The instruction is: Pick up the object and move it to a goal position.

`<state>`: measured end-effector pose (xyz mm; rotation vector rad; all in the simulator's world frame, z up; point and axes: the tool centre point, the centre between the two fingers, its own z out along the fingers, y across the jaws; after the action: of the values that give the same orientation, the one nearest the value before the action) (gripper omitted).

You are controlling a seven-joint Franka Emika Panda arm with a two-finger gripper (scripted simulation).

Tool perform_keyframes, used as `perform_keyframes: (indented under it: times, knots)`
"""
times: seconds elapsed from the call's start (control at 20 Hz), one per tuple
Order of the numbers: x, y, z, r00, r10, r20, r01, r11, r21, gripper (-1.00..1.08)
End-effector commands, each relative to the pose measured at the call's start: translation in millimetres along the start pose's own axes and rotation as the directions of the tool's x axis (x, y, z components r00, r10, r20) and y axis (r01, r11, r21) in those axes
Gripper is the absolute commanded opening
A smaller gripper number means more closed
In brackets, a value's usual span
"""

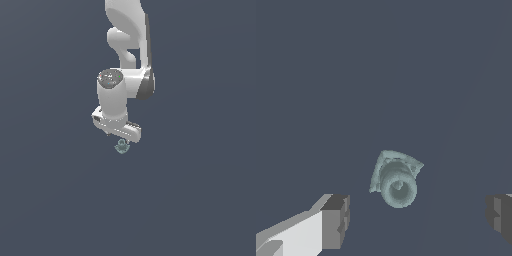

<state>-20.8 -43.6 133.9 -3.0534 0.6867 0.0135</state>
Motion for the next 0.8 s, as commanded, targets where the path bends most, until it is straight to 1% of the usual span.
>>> perform_keyframes:
  times: [0.0,0.35,0.75]
  knots:
    - [-5,-1,10,0.998,0.066,-0.002,-0.066,0.998,-0.001,1.00]
    - [-15,-3,31,0.977,0.213,-0.008,-0.213,0.977,-0.004,1.00]
    - [-22,-4,43,0.955,0.298,-0.013,-0.298,0.955,-0.006,1.00]
